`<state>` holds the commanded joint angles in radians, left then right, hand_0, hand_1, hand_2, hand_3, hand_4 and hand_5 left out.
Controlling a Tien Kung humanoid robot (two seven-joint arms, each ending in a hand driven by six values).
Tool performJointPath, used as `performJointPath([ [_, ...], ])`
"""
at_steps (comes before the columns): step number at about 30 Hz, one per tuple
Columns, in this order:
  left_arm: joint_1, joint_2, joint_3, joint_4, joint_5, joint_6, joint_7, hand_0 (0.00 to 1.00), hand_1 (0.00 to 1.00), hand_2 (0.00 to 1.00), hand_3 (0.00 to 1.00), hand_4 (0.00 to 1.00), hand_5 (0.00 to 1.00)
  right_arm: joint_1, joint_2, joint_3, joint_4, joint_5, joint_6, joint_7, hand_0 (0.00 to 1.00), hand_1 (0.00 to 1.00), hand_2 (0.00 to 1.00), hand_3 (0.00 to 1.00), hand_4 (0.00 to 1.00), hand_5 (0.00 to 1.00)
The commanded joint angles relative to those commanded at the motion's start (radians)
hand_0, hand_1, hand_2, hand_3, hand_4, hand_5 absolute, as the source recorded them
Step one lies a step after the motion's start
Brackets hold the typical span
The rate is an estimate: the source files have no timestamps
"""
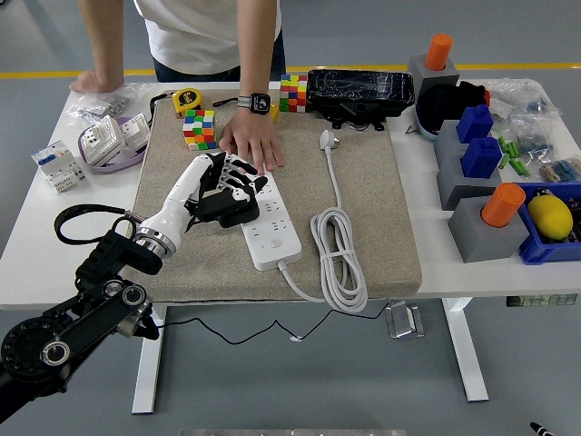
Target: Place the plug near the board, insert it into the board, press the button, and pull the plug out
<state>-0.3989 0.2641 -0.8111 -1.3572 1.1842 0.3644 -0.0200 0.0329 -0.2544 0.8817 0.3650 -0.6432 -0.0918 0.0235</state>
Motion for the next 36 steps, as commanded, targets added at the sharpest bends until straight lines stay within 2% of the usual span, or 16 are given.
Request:
performJointPath([
  [1, 0.000, 0.000, -0.002, 0.002, 0.002, 0.000, 0.001, 0.491, 0.590, 0.551, 0.524, 0.818, 0.375, 0.000, 0.000, -0.001, 0.000, 0.000, 0.000, 0.000, 0.595, 0.632, 0.625, 0.550, 0.940, 0.475],
  [2, 0.001, 0.001, -0.003, 0.003, 0.002, -0.002, 0.005, 0.606, 0.658, 0.602, 0.560, 0.826, 0.391, -0.001, 0.000, -0.002, 0.000, 0.001, 0.000, 0.000, 0.596, 0.633, 0.625, 0.550, 0.940, 0.475],
  [15, -0.001, -0.007, -0.016, 0.029, 0.044, -0.003, 0.020, 0.611, 0.658, 0.612, 0.574, 0.838, 0.395, -0.007, 0.005, 0.005, 0.001, -0.002, 0.000, -0.001, 0.595, 0.633, 0.625, 0.551, 0.940, 0.476],
  [19, 0.004, -0.005, -0.013, 0.020, 0.047, -0.003, 0.020, 0.611, 0.658, 0.612, 0.574, 0.838, 0.395, -0.007, 0.005, 0.007, 0.002, -0.003, 0.000, -0.001, 0.595, 0.633, 0.625, 0.551, 0.940, 0.476],
  [20, 0.005, -0.004, -0.012, 0.013, 0.056, -0.006, 0.024, 0.360, 0.495, 0.497, 0.582, 0.849, 0.408, -0.007, 0.005, 0.008, 0.002, -0.004, 0.000, -0.001, 0.595, 0.633, 0.625, 0.551, 0.940, 0.476],
  [21, 0.006, -0.003, -0.011, 0.007, 0.064, -0.010, 0.029, 0.360, 0.495, 0.497, 0.582, 0.849, 0.408, -0.007, 0.004, 0.008, 0.002, -0.004, 0.000, -0.001, 0.595, 0.633, 0.625, 0.551, 0.940, 0.476],
  [23, 0.007, 0.004, -0.007, -0.020, 0.101, -0.054, 0.070, 0.360, 0.495, 0.497, 0.582, 0.849, 0.408, -0.009, 0.003, 0.009, 0.002, -0.005, 0.000, -0.001, 0.595, 0.633, 0.625, 0.551, 0.940, 0.476],
  [25, 0.004, 0.010, -0.002, -0.046, 0.169, -0.112, 0.135, 0.360, 0.495, 0.497, 0.582, 0.849, 0.408, -0.009, 0.001, 0.009, 0.002, -0.005, 0.000, -0.001, 0.595, 0.633, 0.625, 0.551, 0.940, 0.476],
  [26, 0.003, 0.012, -0.001, -0.054, 0.197, -0.134, 0.160, 0.164, 0.162, 0.252, 0.662, 0.747, 0.163, -0.010, 0.001, 0.009, 0.003, -0.005, 0.000, -0.001, 0.594, 0.633, 0.624, 0.550, 0.939, 0.477],
  [28, -0.004, 0.019, 0.010, -0.092, 0.280, -0.218, 0.245, 0.164, 0.162, 0.252, 0.662, 0.747, 0.163, -0.009, -0.001, 0.008, 0.003, -0.006, 0.000, -0.001, 0.594, 0.633, 0.624, 0.550, 0.939, 0.477],
  [29, -0.006, 0.020, 0.012, -0.098, 0.298, -0.241, 0.269, 0.164, 0.162, 0.252, 0.662, 0.747, 0.163, -0.008, -0.001, 0.008, 0.003, -0.006, 0.000, -0.001, 0.594, 0.633, 0.624, 0.550, 0.939, 0.477],
  [31, -0.016, 0.022, 0.027, -0.117, 0.342, -0.317, 0.346, 0.164, 0.162, 0.252, 0.662, 0.747, 0.163, -0.007, 0.000, 0.009, 0.003, -0.006, 0.000, -0.001, 0.594, 0.633, 0.624, 0.550, 0.939, 0.477],
  [32, -0.020, 0.023, 0.033, -0.121, 0.350, -0.344, 0.375, 0.071, 0.071, 0.140, 0.874, 0.732, 0.002, -0.007, 0.000, 0.009, 0.004, -0.005, 0.000, -0.001, 0.594, 0.633, 0.625, 0.550, 0.939, 0.476],
  [34, -0.029, 0.021, 0.043, -0.124, 0.369, -0.382, 0.421, 0.071, 0.071, 0.140, 0.874, 0.732, 0.002, -0.007, 0.000, 0.009, 0.004, -0.005, 0.001, -0.001, 0.594, 0.633, 0.625, 0.550, 0.939, 0.476],
  [36, -0.036, 0.018, 0.052, -0.123, 0.380, -0.399, 0.450, 0.071, 0.071, 0.140, 0.874, 0.732, 0.002, -0.007, 0.000, 0.010, 0.004, -0.005, 0.001, -0.001, 0.594, 0.633, 0.625, 0.550, 0.939, 0.476],
])
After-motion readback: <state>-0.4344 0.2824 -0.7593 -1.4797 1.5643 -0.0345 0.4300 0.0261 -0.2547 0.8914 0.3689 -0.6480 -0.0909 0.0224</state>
